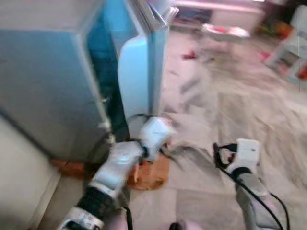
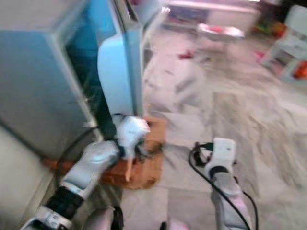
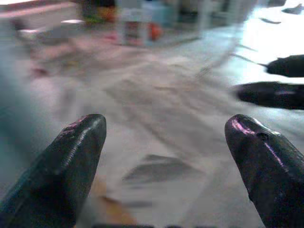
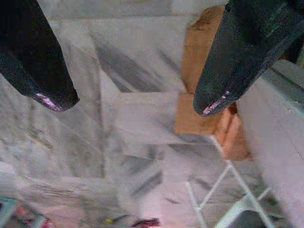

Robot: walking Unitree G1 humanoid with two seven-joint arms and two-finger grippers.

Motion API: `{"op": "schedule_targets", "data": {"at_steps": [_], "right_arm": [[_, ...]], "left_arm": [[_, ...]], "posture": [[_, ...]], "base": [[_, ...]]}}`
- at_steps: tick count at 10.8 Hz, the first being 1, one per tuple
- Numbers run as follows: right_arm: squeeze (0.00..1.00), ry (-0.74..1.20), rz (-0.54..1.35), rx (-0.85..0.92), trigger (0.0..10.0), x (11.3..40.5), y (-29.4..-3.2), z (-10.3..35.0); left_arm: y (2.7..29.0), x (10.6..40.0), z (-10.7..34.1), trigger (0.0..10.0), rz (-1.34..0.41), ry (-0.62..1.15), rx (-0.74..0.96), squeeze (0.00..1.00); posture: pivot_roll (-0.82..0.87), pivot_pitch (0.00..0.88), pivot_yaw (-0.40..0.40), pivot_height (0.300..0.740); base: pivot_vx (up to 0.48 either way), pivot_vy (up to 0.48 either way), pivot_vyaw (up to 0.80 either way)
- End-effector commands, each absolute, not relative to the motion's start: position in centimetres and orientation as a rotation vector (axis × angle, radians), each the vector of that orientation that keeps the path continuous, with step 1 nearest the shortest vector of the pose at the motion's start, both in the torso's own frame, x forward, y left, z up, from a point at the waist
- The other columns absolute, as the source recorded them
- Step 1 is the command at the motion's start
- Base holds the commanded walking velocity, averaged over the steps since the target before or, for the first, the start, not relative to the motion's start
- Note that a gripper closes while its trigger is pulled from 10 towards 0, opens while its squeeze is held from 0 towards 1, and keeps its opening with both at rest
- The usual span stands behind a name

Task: Restocking fridge

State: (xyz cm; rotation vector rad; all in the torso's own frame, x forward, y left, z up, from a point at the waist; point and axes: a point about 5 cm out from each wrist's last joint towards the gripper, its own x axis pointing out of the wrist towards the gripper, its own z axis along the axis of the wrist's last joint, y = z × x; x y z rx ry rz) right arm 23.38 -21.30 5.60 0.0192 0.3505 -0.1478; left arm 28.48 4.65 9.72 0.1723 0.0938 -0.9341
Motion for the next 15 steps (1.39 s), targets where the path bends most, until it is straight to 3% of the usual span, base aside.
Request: {"op": "schedule_targets", "data": {"at_steps": [1, 4, 5, 11, 15], "right_arm": [[0.00, 0.348, -0.135, 0.021, 10.0, 23.6, -20.7, 5.6], [0.00, 0.330, -0.138, 0.006, 10.0, 24.0, -20.7, 5.9], [0.00, 0.325, -0.149, -0.009, 10.0, 24.1, -20.8, 6.0], [0.00, 0.322, -0.171, -0.017, 10.0, 24.2, -21.0, 6.0], [0.00, 0.307, -0.167, -0.022, 10.0, 24.4, -20.8, 6.1]], "left_arm": [[6.2, 28.8, 10.0, 10.0, -0.857, 0.066, 0.200, 0.00], [11.8, 29.9, 9.4, 10.0, -0.460, 0.091, 0.190, 0.00], [12.7, 29.9, 9.4, 10.0, -0.423, 0.082, 0.184, 0.00], [10.8, 29.2, 9.4, 10.0, -0.473, 0.052, 0.199, 0.00], [11.4, 29.2, 9.2, 10.0, -0.449, 0.062, 0.260, 0.00]], "posture": [[0.08, 0.054, -0.032, 0.740], [0.09, 0.055, -0.034, 0.740], [0.09, 0.056, -0.036, 0.740], [0.08, 0.057, -0.033, 0.740], [0.09, 0.057, -0.029, 0.740]], "base": [[0.000, 0.000, 0.00], [0.000, 0.000, 0.00], [0.000, 0.000, 0.00], [0.150, -0.323, 0.00], [0.190, -0.313, 0.00]]}}
